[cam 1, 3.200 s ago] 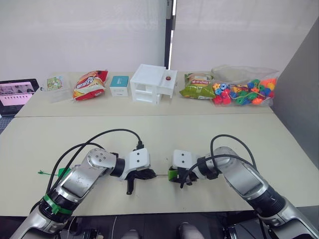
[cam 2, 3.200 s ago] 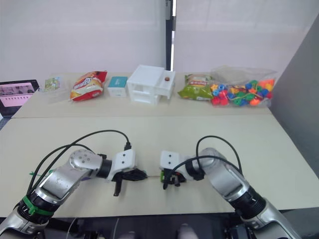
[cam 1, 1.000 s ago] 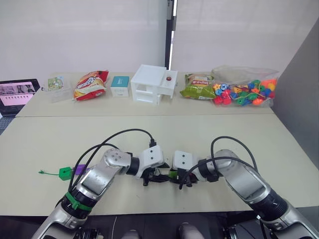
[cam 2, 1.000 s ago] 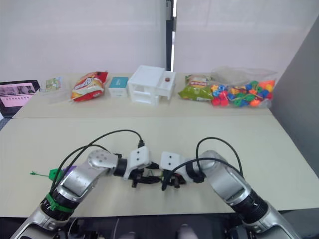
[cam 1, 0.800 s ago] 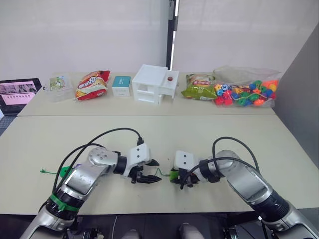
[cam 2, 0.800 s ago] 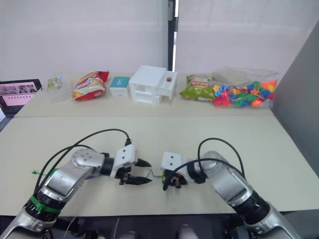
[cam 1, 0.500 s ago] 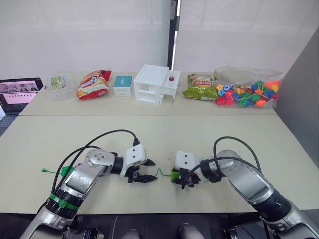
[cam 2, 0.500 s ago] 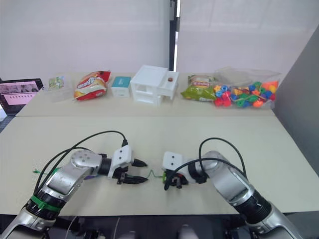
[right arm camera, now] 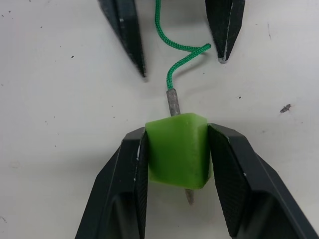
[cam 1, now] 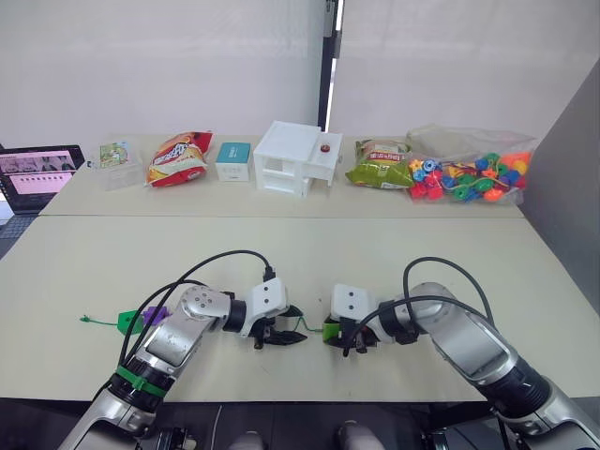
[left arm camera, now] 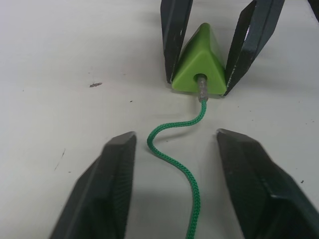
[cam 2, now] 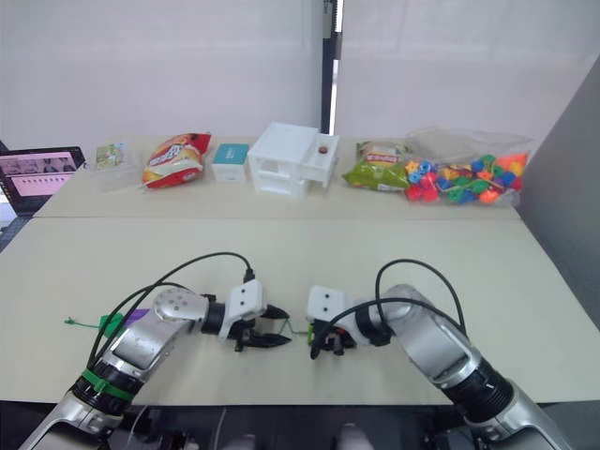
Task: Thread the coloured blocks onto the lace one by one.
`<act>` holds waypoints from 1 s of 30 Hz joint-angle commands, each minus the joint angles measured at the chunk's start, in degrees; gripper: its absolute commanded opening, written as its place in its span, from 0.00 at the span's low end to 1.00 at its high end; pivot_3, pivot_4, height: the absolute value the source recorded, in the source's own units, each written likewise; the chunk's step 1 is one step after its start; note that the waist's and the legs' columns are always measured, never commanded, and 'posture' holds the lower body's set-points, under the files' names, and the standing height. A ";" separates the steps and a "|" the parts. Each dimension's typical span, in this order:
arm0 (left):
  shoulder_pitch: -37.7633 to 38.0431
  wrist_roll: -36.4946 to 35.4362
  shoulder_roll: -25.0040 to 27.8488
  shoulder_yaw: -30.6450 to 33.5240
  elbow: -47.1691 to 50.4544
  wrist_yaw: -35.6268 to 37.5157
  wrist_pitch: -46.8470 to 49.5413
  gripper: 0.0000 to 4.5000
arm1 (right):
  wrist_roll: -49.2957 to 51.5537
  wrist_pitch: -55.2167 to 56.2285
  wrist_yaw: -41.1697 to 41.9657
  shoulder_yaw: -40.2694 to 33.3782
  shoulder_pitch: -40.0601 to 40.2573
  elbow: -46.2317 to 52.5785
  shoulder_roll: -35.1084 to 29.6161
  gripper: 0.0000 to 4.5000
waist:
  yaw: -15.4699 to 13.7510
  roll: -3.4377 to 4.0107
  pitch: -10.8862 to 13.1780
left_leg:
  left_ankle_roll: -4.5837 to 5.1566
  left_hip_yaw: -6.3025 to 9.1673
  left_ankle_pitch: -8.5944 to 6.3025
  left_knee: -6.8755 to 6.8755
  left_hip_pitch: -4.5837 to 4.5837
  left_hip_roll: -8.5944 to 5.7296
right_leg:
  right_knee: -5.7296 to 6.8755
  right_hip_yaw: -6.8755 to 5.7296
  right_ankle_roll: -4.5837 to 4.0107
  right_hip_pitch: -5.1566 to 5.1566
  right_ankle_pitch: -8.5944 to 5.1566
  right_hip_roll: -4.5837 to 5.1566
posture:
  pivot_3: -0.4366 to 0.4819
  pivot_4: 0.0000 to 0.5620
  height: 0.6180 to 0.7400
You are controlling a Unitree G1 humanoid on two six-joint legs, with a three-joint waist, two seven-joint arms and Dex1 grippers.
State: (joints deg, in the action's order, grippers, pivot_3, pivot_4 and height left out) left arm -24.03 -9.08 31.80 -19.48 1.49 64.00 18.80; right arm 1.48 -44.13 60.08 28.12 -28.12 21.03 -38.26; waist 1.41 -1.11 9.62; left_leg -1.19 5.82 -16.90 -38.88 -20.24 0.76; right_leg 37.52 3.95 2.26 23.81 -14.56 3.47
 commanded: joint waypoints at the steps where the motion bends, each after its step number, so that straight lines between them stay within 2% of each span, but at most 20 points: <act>1: 0.64 -0.19 -0.30 -0.32 0.45 0.41 -0.15 0.24 | 0.03 -2.40 -0.07 1.57 2.02 -1.11 -1.32 0.29 | -0.05 0.00 0.00 | 0.00 0.00 0.00 0.00 0.00 0.00 | 0.00 0.00 0.00 0.00 0.00 0.00 | 0.48 0.27 1.00; 4: 0.73 -0.35 -0.34 -0.28 0.61 0.50 -0.06 0.03 | 0.16 -2.52 -0.21 1.55 2.08 -1.02 -1.36 0.29 | -0.13 0.00 0.00 | 0.00 0.00 0.00 0.00 0.00 0.00 | 0.00 0.00 0.00 0.00 0.00 0.00 | 0.48 0.27 1.00; 5: 0.71 -0.51 -0.38 -0.20 0.85 0.54 0.12 0.01 | 0.20 -2.53 -0.27 1.53 2.09 -1.05 -1.39 0.29 | -0.16 0.00 0.00 | 0.00 0.00 0.00 0.00 0.00 0.00 | 0.00 0.00 0.00 0.00 0.00 0.00 | 0.48 0.27 1.00; 20: 0.40 -2.16 -0.18 -0.82 7.95 1.37 4.71 0.01 | 0.51 -2.85 -1.19 1.89 1.57 -1.56 -0.92 0.29 | -0.18 0.00 0.00 | 0.00 0.00 0.00 0.00 0.00 0.00 | 0.00 0.00 0.00 0.00 0.00 0.00 | 0.48 0.27 1.00; 30: -1.97 -0.11 -2.73 -3.30 5.29 -0.37 5.05 0.01 | 0.80 -3.11 -1.68 2.29 1.25 -1.78 -0.98 0.29 | -0.19 0.00 0.00 | 0.00 0.00 0.00 0.00 0.00 0.01 | -0.01 0.00 0.00 0.00 0.00 -0.01 | 0.48 0.27 1.00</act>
State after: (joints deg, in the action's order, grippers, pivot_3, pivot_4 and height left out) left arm -24.66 -9.08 29.94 -22.47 6.04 64.07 23.99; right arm 2.72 -45.27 58.53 28.41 -28.34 21.28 -38.60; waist 1.22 -1.11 9.62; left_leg -1.19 5.82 -16.90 -38.88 -20.23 0.76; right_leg 37.52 3.95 2.26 23.81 -14.56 3.45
